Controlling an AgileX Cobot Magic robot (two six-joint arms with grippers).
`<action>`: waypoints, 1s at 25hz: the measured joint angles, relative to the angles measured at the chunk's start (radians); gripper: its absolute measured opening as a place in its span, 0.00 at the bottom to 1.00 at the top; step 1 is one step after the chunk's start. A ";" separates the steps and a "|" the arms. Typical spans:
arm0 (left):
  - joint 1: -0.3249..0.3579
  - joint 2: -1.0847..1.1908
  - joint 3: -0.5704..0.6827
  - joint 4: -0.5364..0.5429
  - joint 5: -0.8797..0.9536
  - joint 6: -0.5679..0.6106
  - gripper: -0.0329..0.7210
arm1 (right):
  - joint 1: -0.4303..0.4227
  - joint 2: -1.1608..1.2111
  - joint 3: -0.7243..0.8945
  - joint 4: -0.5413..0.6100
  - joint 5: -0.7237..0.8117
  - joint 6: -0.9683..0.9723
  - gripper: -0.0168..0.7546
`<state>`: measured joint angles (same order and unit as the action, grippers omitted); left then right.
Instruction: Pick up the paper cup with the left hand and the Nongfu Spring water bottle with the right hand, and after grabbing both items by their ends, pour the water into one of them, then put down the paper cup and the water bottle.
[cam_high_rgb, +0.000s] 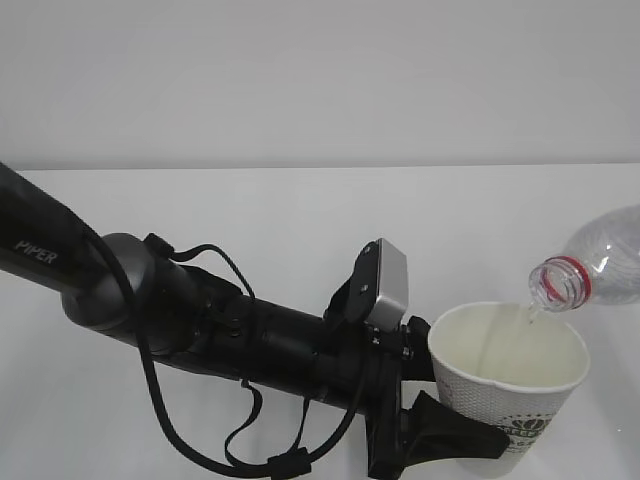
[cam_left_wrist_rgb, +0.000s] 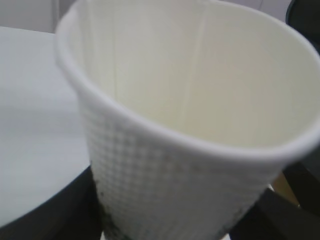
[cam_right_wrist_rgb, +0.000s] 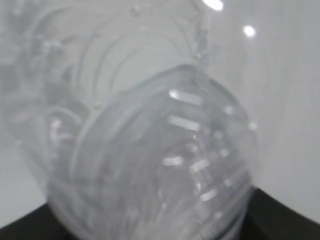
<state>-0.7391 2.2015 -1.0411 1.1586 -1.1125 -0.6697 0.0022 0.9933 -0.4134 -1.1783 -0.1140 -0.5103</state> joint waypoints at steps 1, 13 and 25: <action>0.000 0.000 0.000 0.000 0.000 0.000 0.69 | 0.000 0.000 0.000 0.000 0.000 0.000 0.57; 0.000 0.000 0.000 0.000 0.000 0.000 0.69 | 0.000 0.000 0.000 0.000 0.000 -0.001 0.57; 0.000 0.000 0.000 0.000 0.000 0.000 0.69 | 0.000 0.000 0.000 0.000 0.000 -0.002 0.57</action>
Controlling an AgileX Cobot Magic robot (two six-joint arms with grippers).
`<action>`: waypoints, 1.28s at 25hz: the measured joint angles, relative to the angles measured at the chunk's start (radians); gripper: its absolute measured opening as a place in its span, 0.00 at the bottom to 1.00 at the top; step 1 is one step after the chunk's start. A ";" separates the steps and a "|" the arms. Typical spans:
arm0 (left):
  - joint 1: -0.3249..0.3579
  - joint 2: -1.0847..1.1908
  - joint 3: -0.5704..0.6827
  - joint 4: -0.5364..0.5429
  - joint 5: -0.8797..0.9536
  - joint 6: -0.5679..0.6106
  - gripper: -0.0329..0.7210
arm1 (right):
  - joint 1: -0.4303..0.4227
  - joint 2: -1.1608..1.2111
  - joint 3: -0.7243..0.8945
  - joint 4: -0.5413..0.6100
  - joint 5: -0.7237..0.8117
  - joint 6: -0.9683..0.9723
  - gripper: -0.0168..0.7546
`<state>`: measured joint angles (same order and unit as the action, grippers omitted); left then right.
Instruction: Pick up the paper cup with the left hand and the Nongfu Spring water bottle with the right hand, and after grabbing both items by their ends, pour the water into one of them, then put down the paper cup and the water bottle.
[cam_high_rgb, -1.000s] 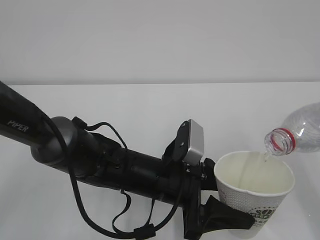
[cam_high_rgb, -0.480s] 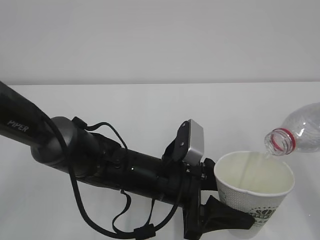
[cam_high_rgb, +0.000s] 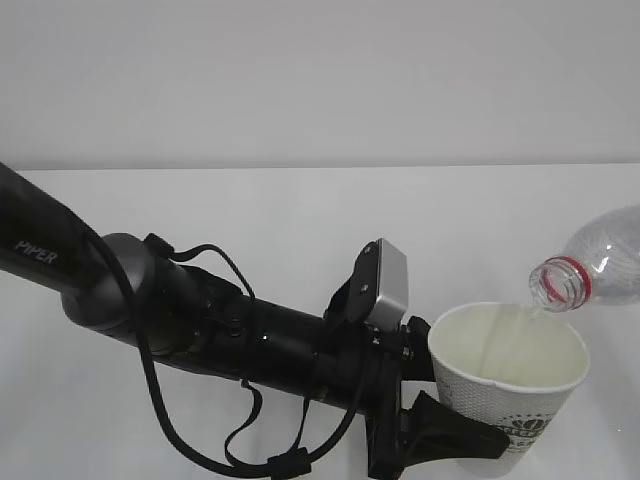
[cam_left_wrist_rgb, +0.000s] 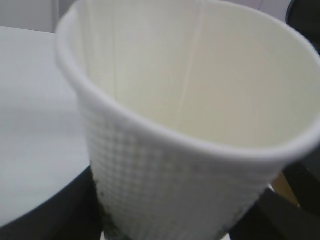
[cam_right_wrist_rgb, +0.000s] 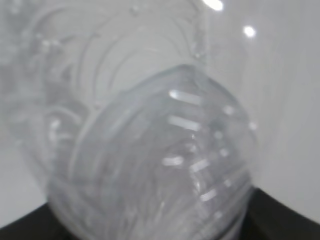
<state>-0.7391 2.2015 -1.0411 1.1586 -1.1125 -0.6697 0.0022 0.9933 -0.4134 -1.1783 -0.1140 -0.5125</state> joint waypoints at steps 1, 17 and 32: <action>0.000 0.000 0.000 0.000 0.000 0.000 0.69 | 0.000 0.000 0.000 0.000 0.000 0.000 0.57; 0.000 0.000 0.000 0.000 0.000 0.000 0.69 | 0.000 0.000 0.000 -0.015 0.002 0.000 0.57; 0.000 0.000 0.000 0.000 0.000 0.000 0.69 | 0.000 0.000 0.000 -0.015 0.004 0.000 0.57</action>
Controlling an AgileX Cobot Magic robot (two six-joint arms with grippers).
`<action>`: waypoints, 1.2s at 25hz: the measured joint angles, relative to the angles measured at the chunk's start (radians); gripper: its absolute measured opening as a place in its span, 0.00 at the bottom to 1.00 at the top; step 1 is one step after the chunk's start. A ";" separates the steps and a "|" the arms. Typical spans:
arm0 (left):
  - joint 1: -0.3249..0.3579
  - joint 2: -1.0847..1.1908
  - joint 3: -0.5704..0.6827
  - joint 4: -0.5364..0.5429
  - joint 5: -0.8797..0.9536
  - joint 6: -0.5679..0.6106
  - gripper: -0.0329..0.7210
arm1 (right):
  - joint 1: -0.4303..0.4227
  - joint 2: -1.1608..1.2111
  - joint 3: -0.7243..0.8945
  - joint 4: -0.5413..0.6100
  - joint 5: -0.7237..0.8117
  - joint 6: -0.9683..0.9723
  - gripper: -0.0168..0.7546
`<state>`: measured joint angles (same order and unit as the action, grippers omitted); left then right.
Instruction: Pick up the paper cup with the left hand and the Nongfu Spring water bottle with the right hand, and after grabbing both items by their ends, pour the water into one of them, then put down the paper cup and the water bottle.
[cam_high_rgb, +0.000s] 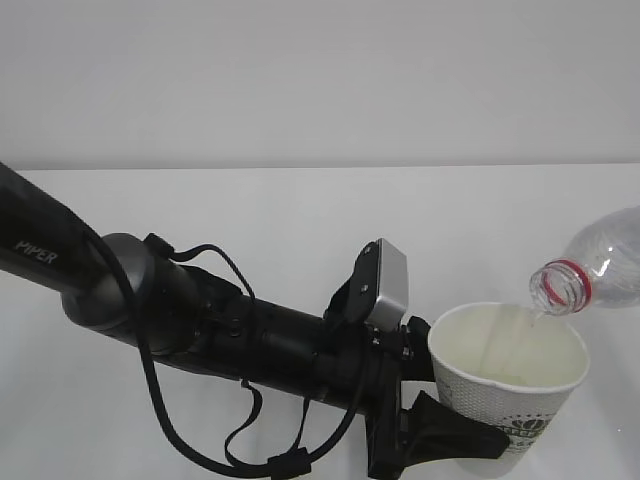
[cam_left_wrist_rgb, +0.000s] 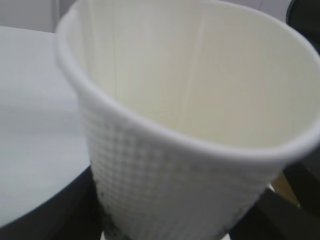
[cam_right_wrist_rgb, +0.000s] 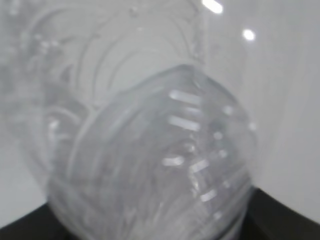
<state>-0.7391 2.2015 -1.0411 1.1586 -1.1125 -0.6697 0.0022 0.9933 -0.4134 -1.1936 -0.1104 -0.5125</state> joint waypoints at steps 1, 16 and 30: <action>0.000 0.000 0.000 0.000 0.000 0.000 0.69 | 0.000 0.000 0.000 0.000 0.000 0.000 0.57; 0.000 0.000 0.000 0.000 0.002 0.000 0.69 | 0.000 0.000 0.000 0.000 0.000 0.000 0.57; 0.000 0.000 0.000 0.000 0.002 0.000 0.69 | 0.000 0.000 0.000 -0.007 0.000 0.000 0.57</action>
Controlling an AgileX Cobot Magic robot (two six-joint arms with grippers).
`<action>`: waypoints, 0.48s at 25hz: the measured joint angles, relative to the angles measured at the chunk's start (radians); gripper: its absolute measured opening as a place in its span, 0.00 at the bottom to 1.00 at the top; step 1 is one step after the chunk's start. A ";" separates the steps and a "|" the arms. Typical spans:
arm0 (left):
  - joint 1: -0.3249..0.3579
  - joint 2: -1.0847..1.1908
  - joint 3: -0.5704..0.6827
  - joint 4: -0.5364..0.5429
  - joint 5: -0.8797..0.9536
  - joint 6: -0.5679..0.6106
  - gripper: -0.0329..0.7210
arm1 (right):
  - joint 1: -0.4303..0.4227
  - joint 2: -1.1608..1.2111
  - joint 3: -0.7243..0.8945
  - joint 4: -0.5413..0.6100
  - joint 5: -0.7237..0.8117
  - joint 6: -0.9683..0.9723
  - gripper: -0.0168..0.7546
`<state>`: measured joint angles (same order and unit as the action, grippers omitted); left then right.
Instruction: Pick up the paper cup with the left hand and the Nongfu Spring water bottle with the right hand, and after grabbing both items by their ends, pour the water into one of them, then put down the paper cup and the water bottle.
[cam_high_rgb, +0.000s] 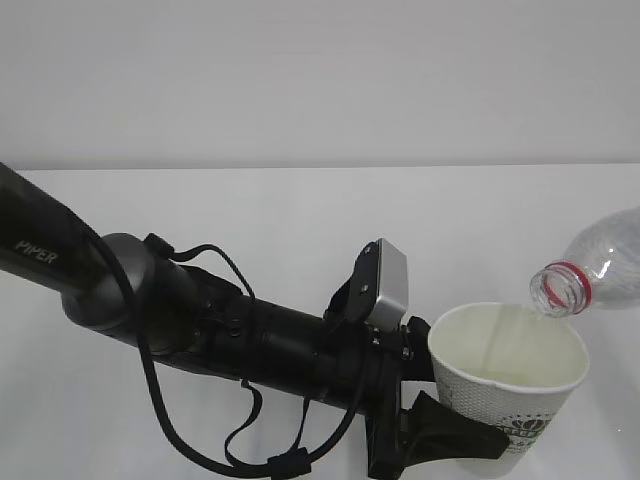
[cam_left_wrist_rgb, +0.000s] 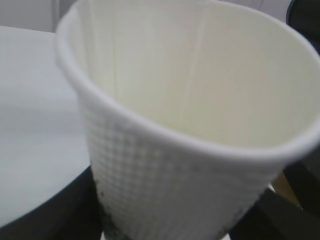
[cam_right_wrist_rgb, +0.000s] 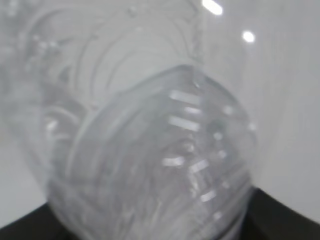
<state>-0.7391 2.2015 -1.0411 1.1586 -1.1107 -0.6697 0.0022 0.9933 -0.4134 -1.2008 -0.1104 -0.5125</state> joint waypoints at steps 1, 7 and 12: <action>0.000 0.000 0.000 0.000 0.000 0.000 0.69 | 0.000 0.000 0.000 -0.002 0.000 0.000 0.57; 0.000 0.000 0.000 0.000 0.000 0.000 0.69 | 0.000 0.000 0.000 -0.004 0.000 0.000 0.57; 0.000 0.000 0.000 0.000 0.000 0.000 0.69 | 0.000 0.000 0.000 -0.004 0.000 0.000 0.57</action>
<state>-0.7391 2.2015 -1.0411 1.1586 -1.1107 -0.6697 0.0022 0.9933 -0.4134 -1.2047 -0.1104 -0.5125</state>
